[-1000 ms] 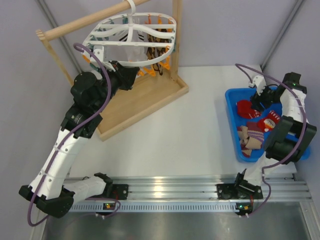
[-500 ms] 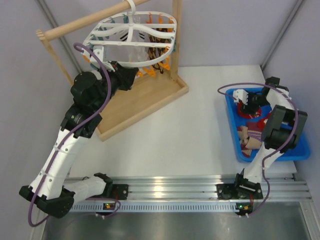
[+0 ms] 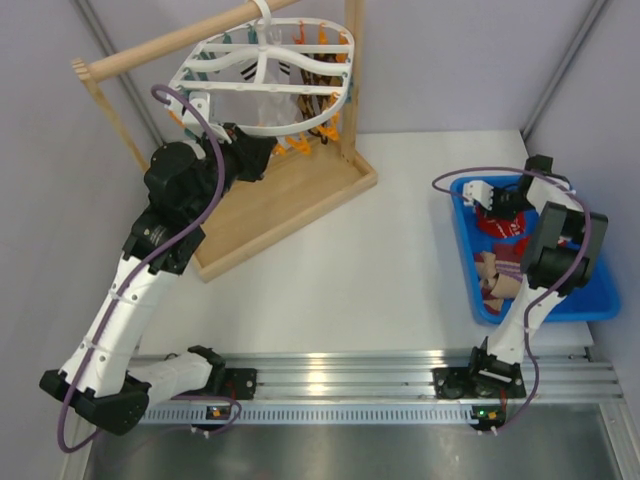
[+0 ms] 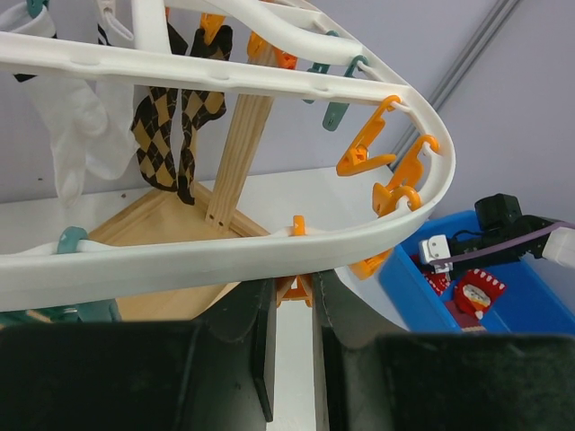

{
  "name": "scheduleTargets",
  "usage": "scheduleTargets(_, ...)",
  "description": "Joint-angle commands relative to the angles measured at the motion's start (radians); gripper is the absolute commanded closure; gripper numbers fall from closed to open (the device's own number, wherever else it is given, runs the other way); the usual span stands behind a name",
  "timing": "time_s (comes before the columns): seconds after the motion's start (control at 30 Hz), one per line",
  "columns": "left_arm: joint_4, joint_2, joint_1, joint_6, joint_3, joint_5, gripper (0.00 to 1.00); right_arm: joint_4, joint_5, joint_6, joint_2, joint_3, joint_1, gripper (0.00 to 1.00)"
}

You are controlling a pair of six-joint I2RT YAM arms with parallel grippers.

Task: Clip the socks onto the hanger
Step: Clamp the sock onto the hanger.

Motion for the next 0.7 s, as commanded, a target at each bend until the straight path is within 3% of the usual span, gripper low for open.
scheduleTargets(0.0,0.030,0.015,0.014,-0.005,-0.006,-0.020,1.00,0.011,-0.027,0.017,-0.040,0.046,0.007,1.00)
scheduleTargets(0.2,0.035,0.013,0.014,-0.012,-0.007,-0.009,1.00,-0.030,-0.158,0.130,-0.169,0.082,-0.028,1.00)
scheduleTargets(0.4,0.044,0.018,0.014,-0.021,-0.003,0.000,1.00,-0.078,-0.333,0.359,-0.324,0.157,-0.062,1.00)
scheduleTargets(0.57,0.059,0.021,0.014,-0.035,0.003,0.011,1.00,0.041,-0.484,0.753,-0.480,0.147,-0.056,1.00)
scheduleTargets(0.67,0.068,0.023,0.014,-0.051,0.003,0.048,1.00,0.257,-0.541,1.062,-0.585,0.081,-0.013,1.00)
